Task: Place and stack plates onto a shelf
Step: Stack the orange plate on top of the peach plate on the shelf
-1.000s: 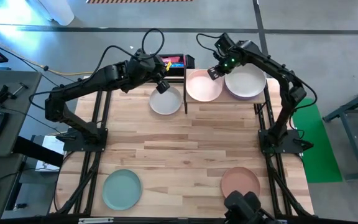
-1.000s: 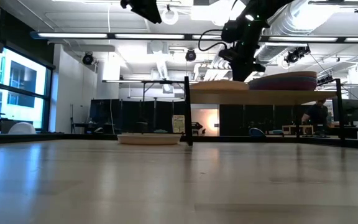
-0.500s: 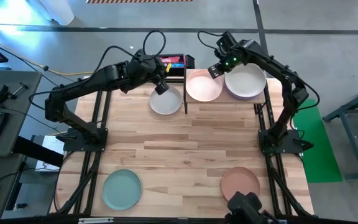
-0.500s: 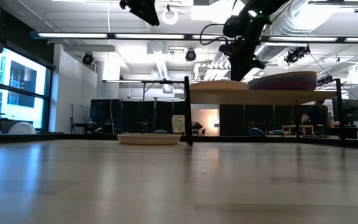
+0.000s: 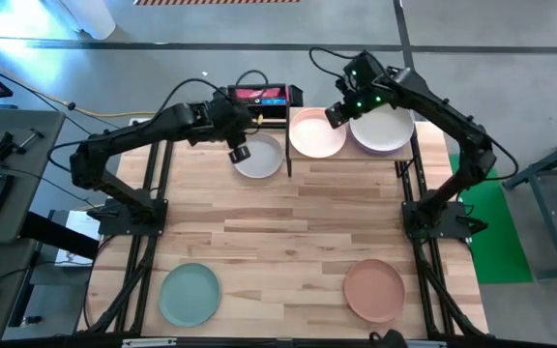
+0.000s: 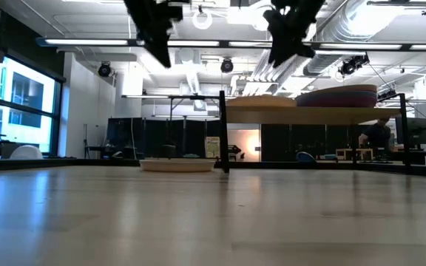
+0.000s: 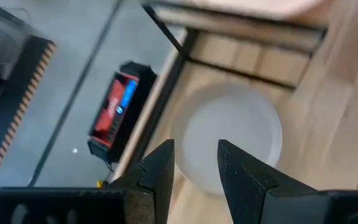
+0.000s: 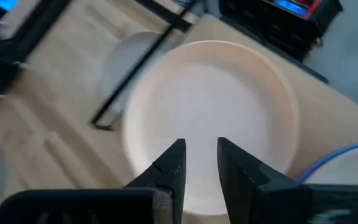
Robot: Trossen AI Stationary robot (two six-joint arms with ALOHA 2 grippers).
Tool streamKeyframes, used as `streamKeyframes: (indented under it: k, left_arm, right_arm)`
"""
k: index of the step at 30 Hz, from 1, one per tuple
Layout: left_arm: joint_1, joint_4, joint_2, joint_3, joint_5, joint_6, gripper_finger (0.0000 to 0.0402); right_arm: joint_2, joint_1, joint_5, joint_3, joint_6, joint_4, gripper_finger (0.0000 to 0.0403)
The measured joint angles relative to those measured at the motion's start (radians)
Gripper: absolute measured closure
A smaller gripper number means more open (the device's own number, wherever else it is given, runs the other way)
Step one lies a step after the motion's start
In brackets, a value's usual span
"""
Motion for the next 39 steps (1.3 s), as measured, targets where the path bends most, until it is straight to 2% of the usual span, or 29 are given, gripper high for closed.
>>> streamKeyframes:
  k: [9,14,21,29,39]
  left_arm:
    - [0.031,0.026,0.002,-0.179,0.086,0.013,0.0291]
    - [0.031,0.042,0.002,-0.217,0.1,-0.006,0.0291]
    - [0.017,0.04,0.001,-0.22,0.21,-0.013,0.0291]
    - [-0.056,-0.04,0.001,-0.22,0.298,-0.082,0.0291]
    - [-0.223,-0.067,0.001,-0.22,0.3,-0.258,0.0291]
  right_arm:
    - [-0.055,0.167,0.01,0.0,0.041,-0.015,0.0332]
    - [-0.054,0.293,-0.003,0.0,0.041,-0.173,0.0332]
    - [-0.054,0.54,0.121,0.0,0.089,-0.347,0.0332]
    - [-0.054,0.778,0.223,0.0,0.178,-0.395,0.0332]
    - [-0.054,0.989,0.333,0.0,0.301,-0.447,0.0332]
